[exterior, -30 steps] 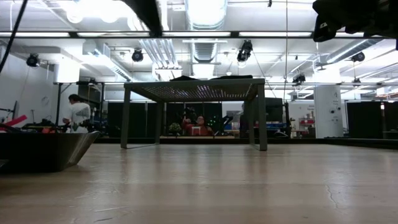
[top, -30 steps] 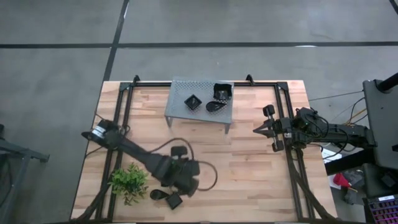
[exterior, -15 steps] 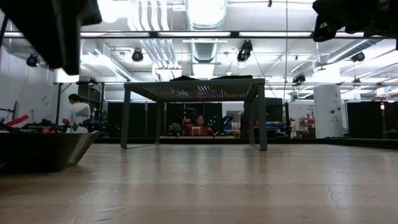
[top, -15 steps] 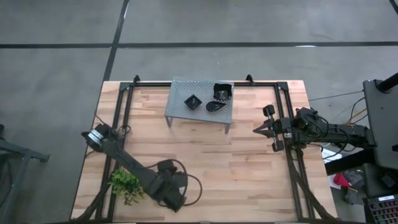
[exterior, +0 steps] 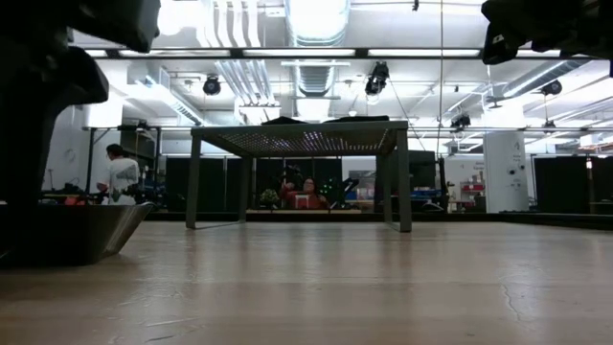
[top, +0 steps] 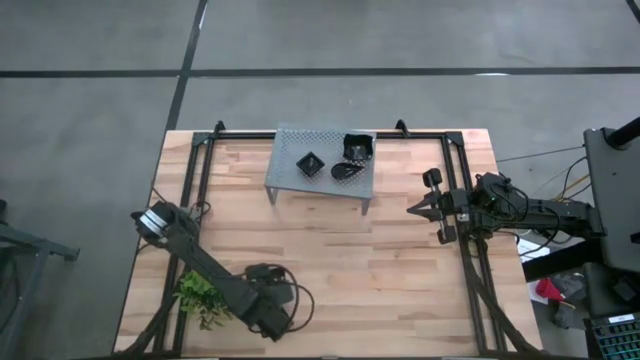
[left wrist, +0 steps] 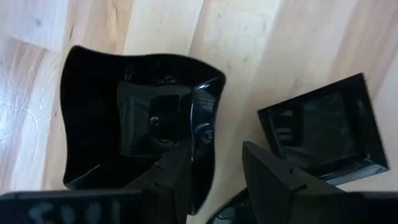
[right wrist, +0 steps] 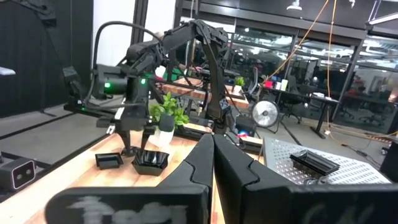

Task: Pick & Place Mini shaped plates
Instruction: Stack the black distorted square plate on top of the other black distorted square plate on the shelf

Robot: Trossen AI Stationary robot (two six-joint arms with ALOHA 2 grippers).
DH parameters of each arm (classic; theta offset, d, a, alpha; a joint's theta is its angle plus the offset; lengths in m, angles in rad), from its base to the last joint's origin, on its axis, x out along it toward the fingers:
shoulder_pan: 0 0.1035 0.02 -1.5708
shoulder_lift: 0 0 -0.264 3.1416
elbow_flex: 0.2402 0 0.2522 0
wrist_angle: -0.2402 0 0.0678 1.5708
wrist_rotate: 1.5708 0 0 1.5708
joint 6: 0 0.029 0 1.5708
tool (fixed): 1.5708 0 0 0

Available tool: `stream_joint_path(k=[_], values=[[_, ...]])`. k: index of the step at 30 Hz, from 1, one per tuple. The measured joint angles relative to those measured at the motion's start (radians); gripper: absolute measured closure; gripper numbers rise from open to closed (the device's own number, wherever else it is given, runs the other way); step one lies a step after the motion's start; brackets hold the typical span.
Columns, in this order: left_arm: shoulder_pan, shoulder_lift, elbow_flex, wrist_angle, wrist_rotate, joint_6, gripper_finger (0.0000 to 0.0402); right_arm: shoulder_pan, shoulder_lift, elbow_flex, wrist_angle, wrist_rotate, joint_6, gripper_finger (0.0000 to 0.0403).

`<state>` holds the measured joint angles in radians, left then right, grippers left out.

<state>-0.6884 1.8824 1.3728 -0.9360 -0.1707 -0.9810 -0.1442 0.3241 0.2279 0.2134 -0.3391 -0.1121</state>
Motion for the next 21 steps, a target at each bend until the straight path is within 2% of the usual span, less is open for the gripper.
stream_joint_path(k=[9, 12, 16, 19, 21], values=[[0.000, 0.000, -0.049, 0.019, 0.002, 0.000, 0.0267, 0.000, 0.000, 0.000, 0.000, 0.000, 0.004, 0.0394], [0.000, 0.000, -0.049, 0.020, 0.002, 0.003, 0.0280, 0.000, 0.000, 0.000, 0.000, 0.000, 0.000, 0.0394], [0.006, 0.000, -0.043, 0.020, 0.003, 0.020, 0.0324, 0.000, 0.000, 0.000, 0.000, 0.000, 0.003, 0.0394], [0.018, 0.000, -0.028, 0.018, 0.012, 0.052, 0.0380, 0.000, 0.000, 0.000, 0.000, 0.000, 0.000, 0.0394], [0.027, 0.000, -0.006, 0.008, 0.009, 0.069, 0.0394, 0.000, 0.000, 0.000, 0.000, 0.000, 0.004, 0.0394]])
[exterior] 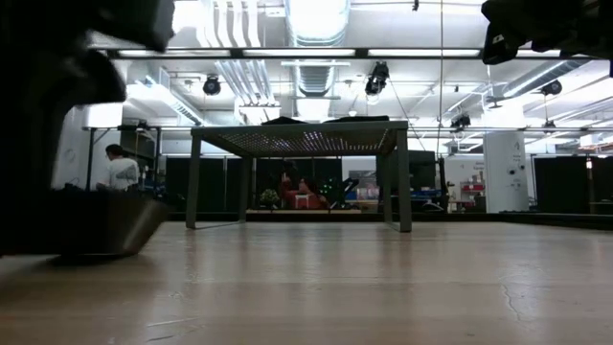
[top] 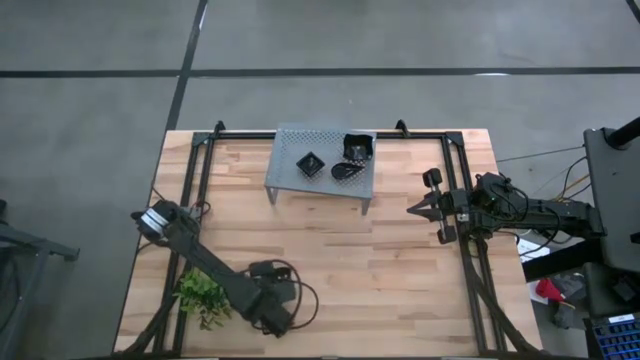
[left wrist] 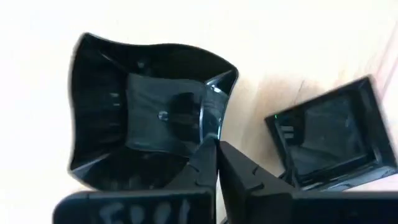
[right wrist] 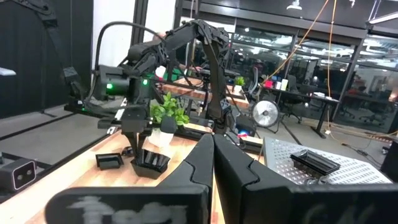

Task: Pick & Place Mini shaped plates
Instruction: Stack the black distorted square plate on top of the other black distorted square plate on the shelf

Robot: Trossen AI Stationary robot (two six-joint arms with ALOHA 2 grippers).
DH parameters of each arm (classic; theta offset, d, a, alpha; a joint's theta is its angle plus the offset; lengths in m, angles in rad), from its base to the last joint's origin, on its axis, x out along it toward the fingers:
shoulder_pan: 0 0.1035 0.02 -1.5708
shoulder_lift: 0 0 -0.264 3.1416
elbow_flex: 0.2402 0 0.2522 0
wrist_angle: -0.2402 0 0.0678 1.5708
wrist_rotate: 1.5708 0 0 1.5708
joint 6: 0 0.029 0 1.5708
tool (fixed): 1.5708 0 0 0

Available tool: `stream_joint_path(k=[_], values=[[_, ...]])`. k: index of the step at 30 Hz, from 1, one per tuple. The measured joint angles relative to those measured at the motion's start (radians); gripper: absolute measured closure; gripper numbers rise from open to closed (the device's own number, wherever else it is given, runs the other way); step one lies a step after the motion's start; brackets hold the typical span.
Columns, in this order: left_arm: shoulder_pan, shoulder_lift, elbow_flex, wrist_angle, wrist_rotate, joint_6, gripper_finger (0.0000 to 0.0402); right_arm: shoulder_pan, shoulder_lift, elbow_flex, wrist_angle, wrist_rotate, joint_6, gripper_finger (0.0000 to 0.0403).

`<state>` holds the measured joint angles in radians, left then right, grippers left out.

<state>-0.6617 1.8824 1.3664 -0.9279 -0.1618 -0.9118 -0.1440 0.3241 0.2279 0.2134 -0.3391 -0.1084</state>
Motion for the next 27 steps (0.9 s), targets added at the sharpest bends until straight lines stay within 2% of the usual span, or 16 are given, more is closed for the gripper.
stream_joint_path(k=[6, 12, 18, 27], values=[[0.016, 0.000, 0.120, -0.133, -0.096, 0.067, 0.0401, 0.000, 0.000, 0.000, 0.000, 0.000, 0.000, 0.0394], [0.021, -0.002, 0.264, -0.266, -0.243, 0.137, 0.0401, 0.000, 0.000, 0.000, 0.000, 0.000, -0.002, 0.0394], [0.039, -0.002, 0.363, -0.285, -0.465, 0.291, 0.0401, 0.000, 0.000, 0.000, 0.000, 0.000, -0.003, 0.0394], [0.127, -0.002, 0.433, -0.274, -0.679, 0.512, 0.0401, 0.000, 0.000, 0.000, 0.000, 0.000, -0.001, 0.0394]])
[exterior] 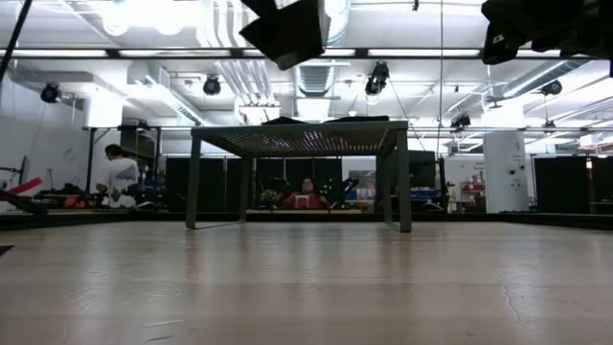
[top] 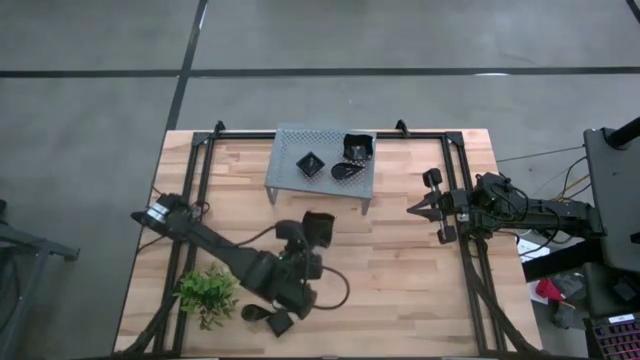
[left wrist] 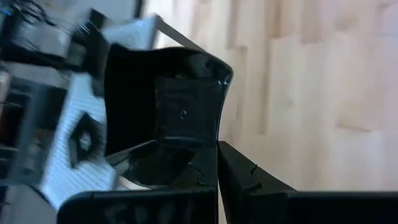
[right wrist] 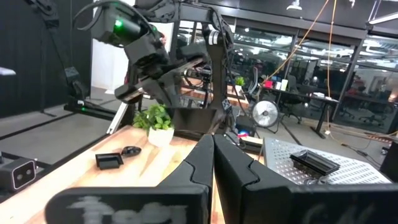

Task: Pick & Place Mini shaped plates
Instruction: Stack the black distorted square plate on top of the other black distorted square plate on the shelf

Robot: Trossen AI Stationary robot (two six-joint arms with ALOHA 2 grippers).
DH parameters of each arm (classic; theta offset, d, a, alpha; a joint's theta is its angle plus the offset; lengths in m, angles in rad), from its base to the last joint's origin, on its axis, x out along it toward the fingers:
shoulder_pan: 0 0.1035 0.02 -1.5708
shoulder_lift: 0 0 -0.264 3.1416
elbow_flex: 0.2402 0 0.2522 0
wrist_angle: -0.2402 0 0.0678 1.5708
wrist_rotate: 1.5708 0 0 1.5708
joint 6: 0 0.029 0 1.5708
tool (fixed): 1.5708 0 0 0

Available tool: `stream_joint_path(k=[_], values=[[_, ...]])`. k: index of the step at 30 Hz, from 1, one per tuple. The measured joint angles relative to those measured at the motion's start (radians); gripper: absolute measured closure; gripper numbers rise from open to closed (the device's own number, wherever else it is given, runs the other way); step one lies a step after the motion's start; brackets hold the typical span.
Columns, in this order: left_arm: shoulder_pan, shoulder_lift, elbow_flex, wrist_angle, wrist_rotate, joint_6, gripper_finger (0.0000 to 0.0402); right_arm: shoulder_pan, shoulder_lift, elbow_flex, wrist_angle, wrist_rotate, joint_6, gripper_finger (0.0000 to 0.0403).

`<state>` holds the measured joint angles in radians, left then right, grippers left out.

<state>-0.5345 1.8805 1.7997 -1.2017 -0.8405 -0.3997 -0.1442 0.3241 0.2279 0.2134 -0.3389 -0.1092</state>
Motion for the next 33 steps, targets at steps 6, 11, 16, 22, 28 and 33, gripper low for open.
stream_joint_path(k=[6, 11, 16, 22, 28, 33], values=[[0.095, 0.000, 0.036, 0.026, -0.016, 0.137, 0.0401, 0.000, 0.000, 0.000, 0.000, 0.000, 0.000, 0.0394], [0.203, 0.000, 0.085, 0.056, 0.006, 0.224, 0.0401, 0.000, 0.000, 0.000, 0.000, 0.000, 0.001, 0.0394], [0.327, 0.000, 0.129, 0.130, 0.137, 0.334, 0.0401, 0.000, 0.000, 0.000, 0.000, 0.000, -0.002, 0.0394], [0.439, 0.000, 0.155, 0.293, 0.208, 0.552, 0.0401, 0.000, 0.000, 0.000, 0.000, 0.000, -0.003, 0.0394], [0.533, 0.000, 0.151, 0.401, 0.263, 0.766, 0.0401, 0.000, 0.000, 0.000, 0.000, 0.000, -0.003, 0.0394], [0.612, 0.000, 0.143, 0.445, 0.298, 0.777, 0.0401, 0.000, 0.000, 0.000, 0.000, 0.000, -0.003, 0.0394]])
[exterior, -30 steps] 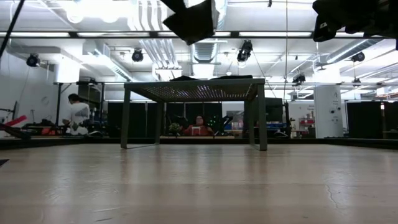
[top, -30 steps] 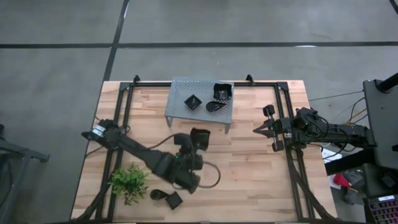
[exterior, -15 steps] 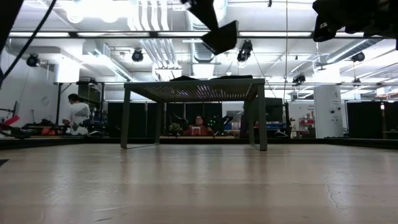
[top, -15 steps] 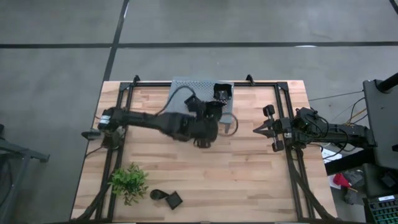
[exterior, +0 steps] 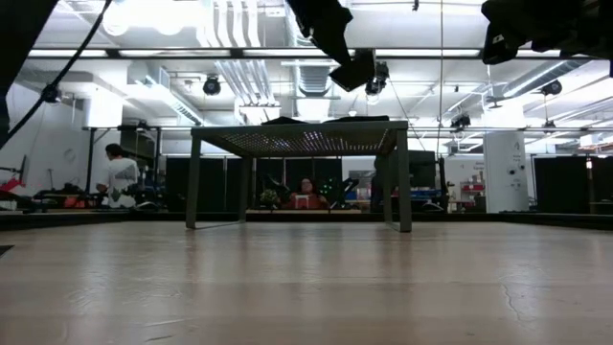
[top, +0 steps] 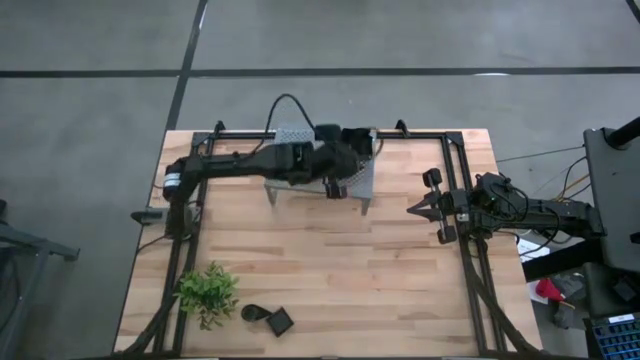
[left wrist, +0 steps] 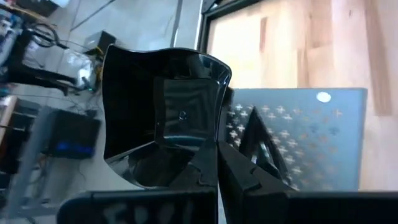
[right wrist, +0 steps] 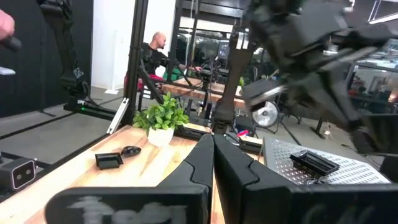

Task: Pick & Place Mini shaped plates
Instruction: Stack the black distorted square plate on top of the other black distorted square plate on the shelf

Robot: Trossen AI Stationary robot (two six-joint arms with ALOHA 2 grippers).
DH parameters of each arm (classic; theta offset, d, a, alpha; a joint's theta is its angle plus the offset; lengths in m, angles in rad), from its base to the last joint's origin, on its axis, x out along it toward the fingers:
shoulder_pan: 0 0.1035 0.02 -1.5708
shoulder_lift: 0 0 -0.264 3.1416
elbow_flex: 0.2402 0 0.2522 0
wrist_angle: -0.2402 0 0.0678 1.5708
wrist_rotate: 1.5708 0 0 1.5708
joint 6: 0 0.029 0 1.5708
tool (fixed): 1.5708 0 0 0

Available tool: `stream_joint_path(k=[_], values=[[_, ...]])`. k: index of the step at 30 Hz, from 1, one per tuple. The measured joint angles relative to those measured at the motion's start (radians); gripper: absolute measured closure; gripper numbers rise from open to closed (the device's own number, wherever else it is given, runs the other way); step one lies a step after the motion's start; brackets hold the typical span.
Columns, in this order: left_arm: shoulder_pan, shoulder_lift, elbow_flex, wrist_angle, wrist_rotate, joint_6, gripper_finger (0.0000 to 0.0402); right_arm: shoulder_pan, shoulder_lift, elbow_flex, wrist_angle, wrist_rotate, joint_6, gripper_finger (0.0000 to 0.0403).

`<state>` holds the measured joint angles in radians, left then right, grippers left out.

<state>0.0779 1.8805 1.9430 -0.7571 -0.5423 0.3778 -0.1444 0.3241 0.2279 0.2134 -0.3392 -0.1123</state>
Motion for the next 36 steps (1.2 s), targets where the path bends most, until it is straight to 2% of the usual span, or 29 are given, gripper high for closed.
stream_joint_path(k=[4, 6, 13, 36], values=[[0.066, 0.000, 0.000, 0.068, 0.146, 0.004, 0.0401, 0.000, 0.000, 0.000, 0.000, 0.000, 0.004, 0.0394], [0.087, 0.004, 0.000, 0.110, 0.187, 0.010, 0.0401, 0.000, 0.000, 0.000, 0.000, 0.000, 0.000, 0.0394], [0.124, 0.020, -0.002, 0.104, 0.191, 0.030, 0.0401, 0.000, 0.000, 0.000, 0.000, 0.000, 0.000, 0.0394], [0.126, 0.062, -0.008, 0.077, 0.212, 0.012, 0.0401, 0.000, 0.000, 0.000, 0.000, 0.000, 0.004, 0.0394]])
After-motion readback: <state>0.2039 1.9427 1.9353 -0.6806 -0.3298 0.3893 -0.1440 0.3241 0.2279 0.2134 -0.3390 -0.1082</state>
